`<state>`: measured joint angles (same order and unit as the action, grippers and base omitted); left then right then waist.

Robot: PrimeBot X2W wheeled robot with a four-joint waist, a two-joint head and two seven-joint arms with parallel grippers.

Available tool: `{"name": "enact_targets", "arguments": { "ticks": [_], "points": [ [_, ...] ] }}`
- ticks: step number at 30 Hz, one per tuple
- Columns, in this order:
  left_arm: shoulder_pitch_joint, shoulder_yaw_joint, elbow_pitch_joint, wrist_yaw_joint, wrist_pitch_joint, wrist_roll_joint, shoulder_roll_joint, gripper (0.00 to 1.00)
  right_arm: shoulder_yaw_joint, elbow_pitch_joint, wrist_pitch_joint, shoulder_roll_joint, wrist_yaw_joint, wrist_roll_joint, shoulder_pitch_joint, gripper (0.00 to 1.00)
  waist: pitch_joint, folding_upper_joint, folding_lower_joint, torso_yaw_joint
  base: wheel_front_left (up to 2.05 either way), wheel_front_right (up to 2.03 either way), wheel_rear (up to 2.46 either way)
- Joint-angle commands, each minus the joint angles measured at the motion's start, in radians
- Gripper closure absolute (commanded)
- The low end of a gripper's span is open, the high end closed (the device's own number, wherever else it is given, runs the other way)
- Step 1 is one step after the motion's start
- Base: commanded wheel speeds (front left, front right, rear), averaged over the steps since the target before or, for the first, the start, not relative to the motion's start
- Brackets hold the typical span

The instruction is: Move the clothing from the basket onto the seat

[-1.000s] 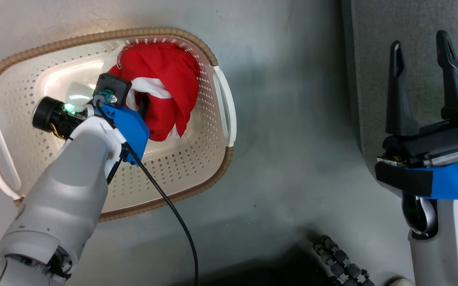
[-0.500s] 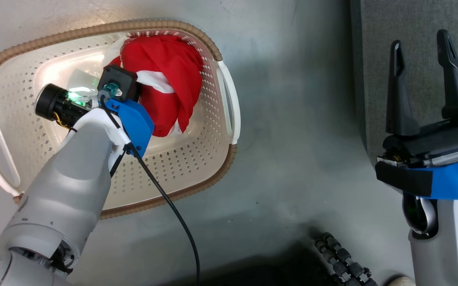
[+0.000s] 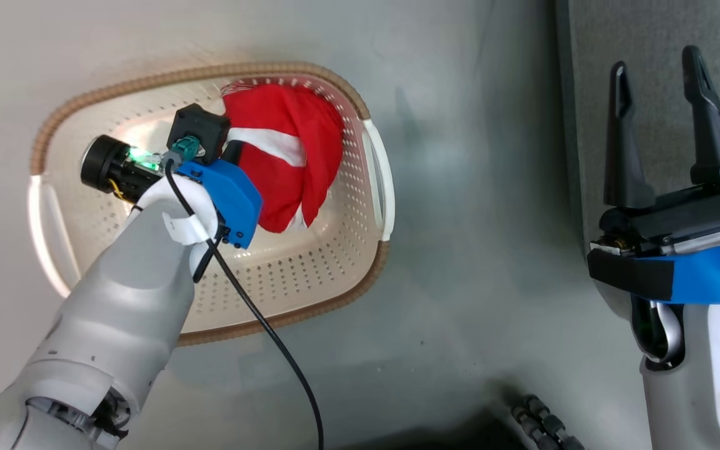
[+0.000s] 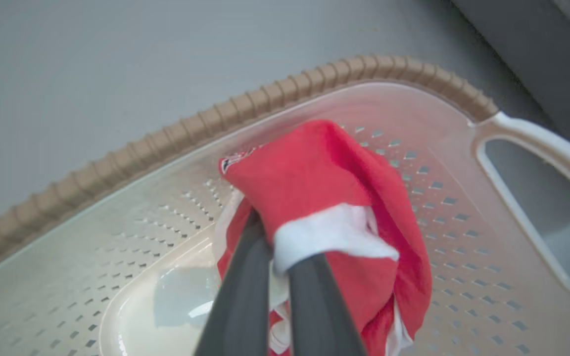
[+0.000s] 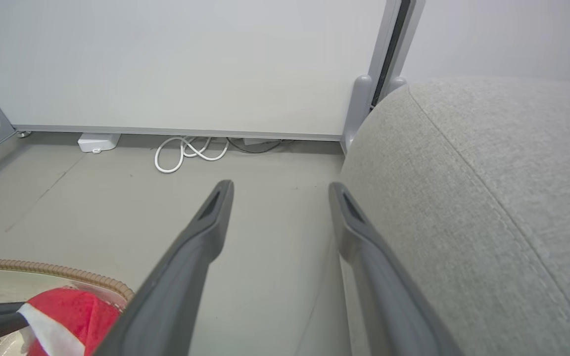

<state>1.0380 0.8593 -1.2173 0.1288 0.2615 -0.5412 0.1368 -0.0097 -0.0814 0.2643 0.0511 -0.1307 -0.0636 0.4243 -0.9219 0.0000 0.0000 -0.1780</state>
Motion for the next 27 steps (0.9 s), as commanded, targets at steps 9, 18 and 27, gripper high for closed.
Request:
{"name": "enact_targets", "arguments": {
  "ticks": [9,18,27],
  "points": [
    [-0.119,-0.100,0.206,-0.044,0.005,0.047,0.039,1.00,-0.006,0.049,0.000,-0.001,0.000,0.010,-0.026,0.00,0.171,0.0000,0.0000,0.061,0.00,0.00,0.00],
    [-0.225,-0.196,0.339,-0.054,0.005,0.105,0.047,1.00,0.001,0.089,0.000,-0.001,0.000,0.009,-0.067,0.00,0.314,0.0000,0.0000,0.084,0.00,0.00,0.00],
    [-0.325,-0.291,0.443,-0.042,0.005,0.171,0.046,1.00,0.020,0.133,0.000,-0.001,0.000,-0.010,-0.125,0.00,0.484,0.0000,0.0000,0.100,0.00,0.00,0.00]
  ]
}}
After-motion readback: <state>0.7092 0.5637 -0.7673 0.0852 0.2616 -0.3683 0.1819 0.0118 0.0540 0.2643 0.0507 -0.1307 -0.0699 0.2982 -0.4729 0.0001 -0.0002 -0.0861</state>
